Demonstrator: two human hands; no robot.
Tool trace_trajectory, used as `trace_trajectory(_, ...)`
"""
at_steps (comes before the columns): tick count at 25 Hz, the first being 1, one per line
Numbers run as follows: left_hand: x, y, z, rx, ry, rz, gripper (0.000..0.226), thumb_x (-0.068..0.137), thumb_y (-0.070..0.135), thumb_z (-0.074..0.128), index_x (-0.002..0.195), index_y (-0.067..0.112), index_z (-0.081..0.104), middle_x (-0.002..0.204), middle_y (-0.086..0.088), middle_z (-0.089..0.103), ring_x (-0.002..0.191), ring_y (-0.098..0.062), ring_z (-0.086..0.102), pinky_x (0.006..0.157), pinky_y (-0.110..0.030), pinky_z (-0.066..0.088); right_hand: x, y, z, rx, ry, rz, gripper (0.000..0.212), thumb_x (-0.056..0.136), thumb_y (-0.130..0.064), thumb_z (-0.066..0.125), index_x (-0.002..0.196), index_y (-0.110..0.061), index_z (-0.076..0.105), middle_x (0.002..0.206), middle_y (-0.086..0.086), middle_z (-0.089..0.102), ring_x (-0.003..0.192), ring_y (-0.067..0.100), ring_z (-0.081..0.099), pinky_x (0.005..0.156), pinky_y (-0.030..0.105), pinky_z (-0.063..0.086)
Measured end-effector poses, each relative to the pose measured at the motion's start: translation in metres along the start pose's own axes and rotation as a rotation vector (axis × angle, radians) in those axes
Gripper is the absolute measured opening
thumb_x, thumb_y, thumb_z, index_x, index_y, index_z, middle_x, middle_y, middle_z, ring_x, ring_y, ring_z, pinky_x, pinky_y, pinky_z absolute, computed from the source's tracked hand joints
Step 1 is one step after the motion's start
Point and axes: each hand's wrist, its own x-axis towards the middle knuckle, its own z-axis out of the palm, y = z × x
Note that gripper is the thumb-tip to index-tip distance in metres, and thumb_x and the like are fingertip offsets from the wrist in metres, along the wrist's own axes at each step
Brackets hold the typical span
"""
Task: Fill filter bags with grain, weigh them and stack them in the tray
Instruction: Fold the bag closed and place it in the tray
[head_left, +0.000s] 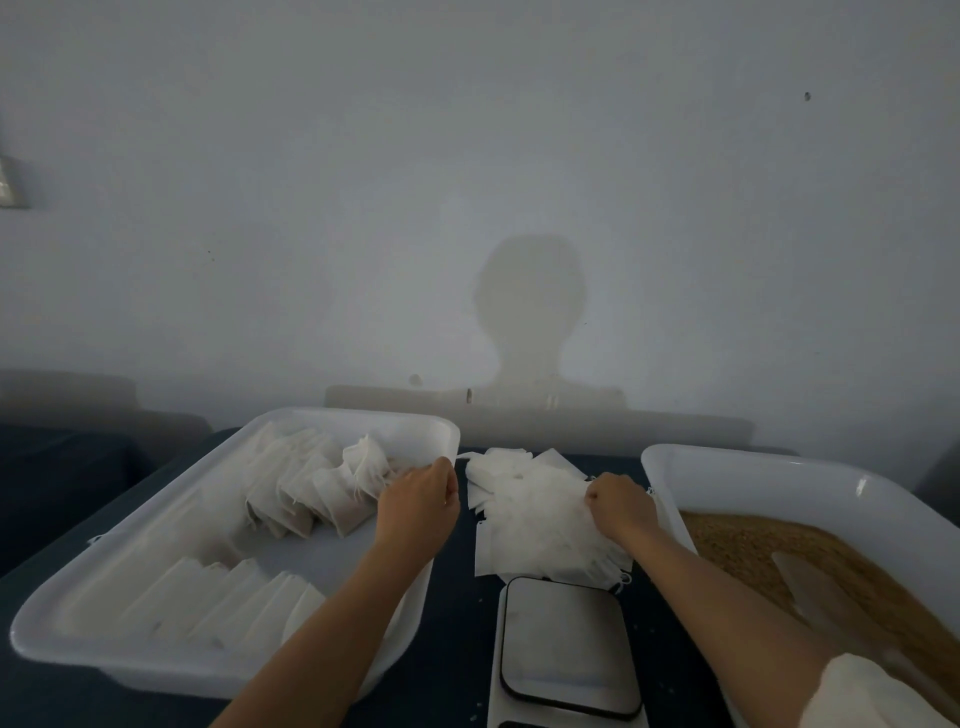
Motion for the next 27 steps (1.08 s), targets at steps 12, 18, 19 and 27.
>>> trace_trajectory(12,-0.029,0.109,-0.004,-1.200,-0.478,-0.381,0.062,0.084,0.043,0.064,0.133,0.019,0.035,0.127,0.001,0.048,0.109,-0.019,0.058,0.087,-0.030,0.054,-0.084,0.020,-0.085,1.552,-0.355,0.086,0.013,0.089,-0.016,0.053,0.084,-0.008,0.062,0.082,0.011,0.061,0.076,0.023,0.063,0.066,0.035,0.054)
trace_trajectory(18,-0.044,0.137,-0.002,-1.390,-0.517,-0.287,0.016,0.092,0.026,0.059,0.083,0.014,0.064,0.084,-0.002,0.069,0.074,-0.011,0.065,0.070,-0.022,0.054,-0.118,0.076,-0.095,1.592,-0.411,0.196,0.032,0.082,-0.026,0.063,0.106,-0.006,0.070,0.093,0.012,0.067,0.080,0.020,0.066,0.063,0.032,0.054)
trace_trajectory(19,-0.045,0.145,-0.002,-1.361,-0.511,-0.251,0.016,0.093,0.024,0.058,0.083,0.012,0.064,0.078,-0.001,0.068,0.069,-0.008,0.064,0.068,-0.020,0.053,-0.121,0.084,-0.096,1.496,-0.369,0.216,0.031,0.083,-0.028,0.063,0.106,-0.007,0.069,0.095,0.012,0.067,0.082,0.022,0.065,0.065,0.032,0.054)
trace_trajectory(27,-0.048,0.236,0.019,-1.375,-0.567,-0.041,0.017,0.098,0.016,0.049,0.084,0.009,0.053,0.077,-0.002,0.060,0.064,-0.003,0.061,0.062,-0.017,0.053,-0.151,0.113,-0.121,0.949,0.133,-0.247,0.032,0.091,-0.033,0.052,0.077,-0.004,0.048,0.068,0.006,0.046,0.063,0.019,0.045,0.060,0.030,0.039)
